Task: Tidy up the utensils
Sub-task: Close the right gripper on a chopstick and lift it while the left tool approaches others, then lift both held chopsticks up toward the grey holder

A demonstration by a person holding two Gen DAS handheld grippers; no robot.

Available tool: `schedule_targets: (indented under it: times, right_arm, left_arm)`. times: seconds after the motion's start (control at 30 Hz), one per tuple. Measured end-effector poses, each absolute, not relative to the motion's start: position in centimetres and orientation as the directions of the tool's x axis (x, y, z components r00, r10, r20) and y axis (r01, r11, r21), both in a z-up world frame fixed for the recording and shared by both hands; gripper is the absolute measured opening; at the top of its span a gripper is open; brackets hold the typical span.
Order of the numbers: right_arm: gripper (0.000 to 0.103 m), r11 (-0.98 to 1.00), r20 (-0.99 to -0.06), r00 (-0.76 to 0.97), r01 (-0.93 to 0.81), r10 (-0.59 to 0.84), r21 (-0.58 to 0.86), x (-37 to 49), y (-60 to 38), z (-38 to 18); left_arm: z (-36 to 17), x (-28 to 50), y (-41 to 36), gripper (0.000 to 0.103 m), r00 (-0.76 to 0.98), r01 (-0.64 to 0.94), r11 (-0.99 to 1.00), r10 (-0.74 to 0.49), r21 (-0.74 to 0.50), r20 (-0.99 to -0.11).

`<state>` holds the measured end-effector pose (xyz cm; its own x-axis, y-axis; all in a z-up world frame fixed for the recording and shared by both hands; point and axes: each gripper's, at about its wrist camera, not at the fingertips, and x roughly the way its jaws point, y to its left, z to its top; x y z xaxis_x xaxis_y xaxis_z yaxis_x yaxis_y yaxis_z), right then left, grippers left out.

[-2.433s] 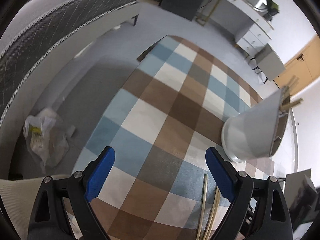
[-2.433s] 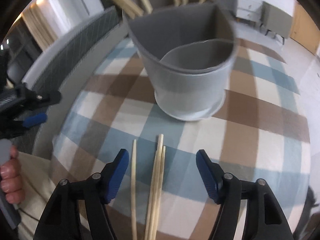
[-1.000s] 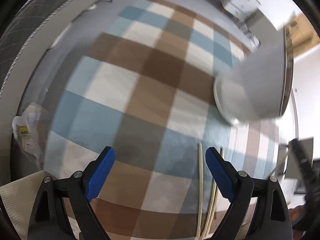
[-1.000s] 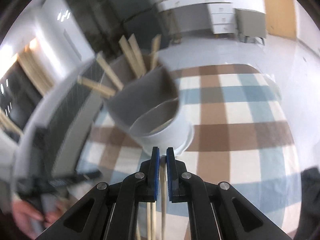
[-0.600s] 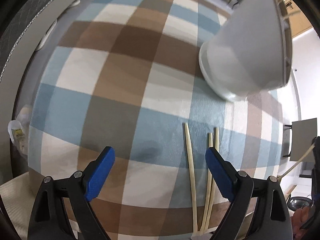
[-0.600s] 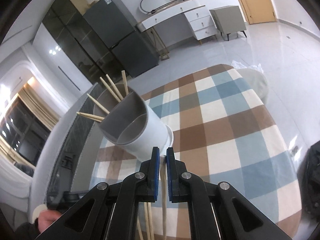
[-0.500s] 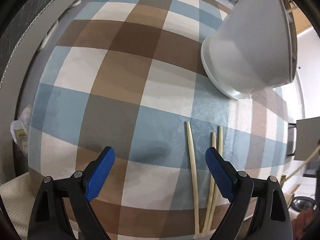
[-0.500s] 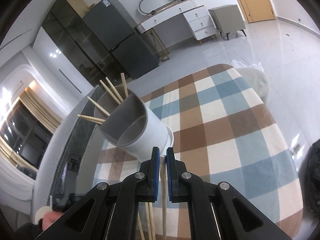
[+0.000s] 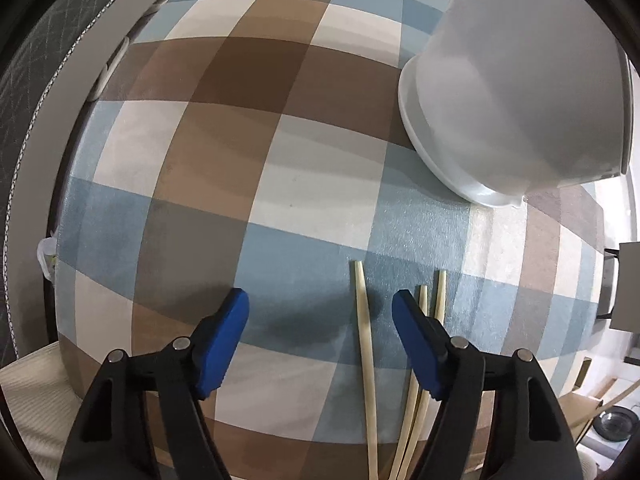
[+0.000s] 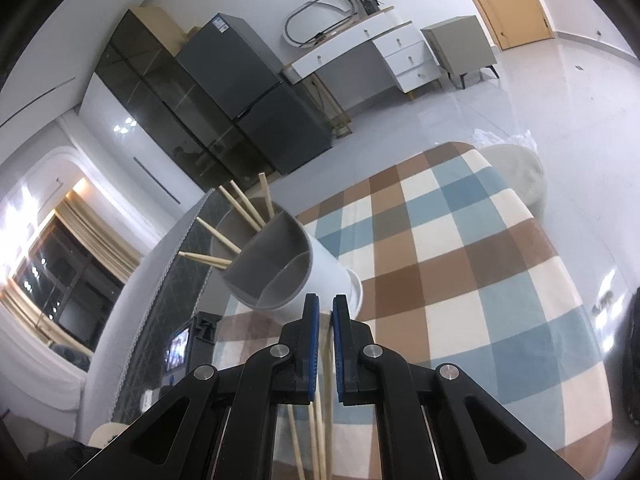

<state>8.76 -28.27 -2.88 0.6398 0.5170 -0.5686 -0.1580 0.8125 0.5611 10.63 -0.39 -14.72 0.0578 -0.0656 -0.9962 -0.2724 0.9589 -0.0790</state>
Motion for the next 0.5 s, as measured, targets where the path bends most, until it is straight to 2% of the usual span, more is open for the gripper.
schedule_targets:
  times: [0.1,0.13,0.17,0.27,0.5]
  right_arm:
    - [0.006,0.804,-0.563,0.639,-0.154,0.524,0.574,8.9,-28.5,-2.9]
    - [0.006,0.801,-0.559,0.639,-0.155,0.528,0.579,8.9,-28.5,-2.8]
    - [0.006,0.799,-0.558,0.639,-0.156,0.53,0.581,8.9,-28.5,-2.8]
    - [0.006,0.801,-0.55,0.649,-0.162,0.526,0.576,9.0,-28.5,-2.4]
    - [0.006,0.802,-0.543,0.661,-0.155,0.519,0.577,9.0,-28.8,-2.1]
  left_arm:
    - [-14.6,10.6,-1.1,0.054,0.052,-0.257,0.966,-0.006,-0.019,-0.999]
    - [-14.6,10.7,-1.4,0.044,0.052,-0.247,0.969,-0.001,-0.014,-0.999]
    - [-14.4,10.8,-1.9,0.029,0.049,-0.23,0.973,-0.004,-0.015,-0.999]
    - [-14.3,11.1,-3.3,0.002,0.033,-0.196,0.98,-0.015,-0.021,-0.999]
    - [-13.8,11.6,-3.5,0.001,0.106,-0.22,0.97,-0.081,-0.103,-0.991]
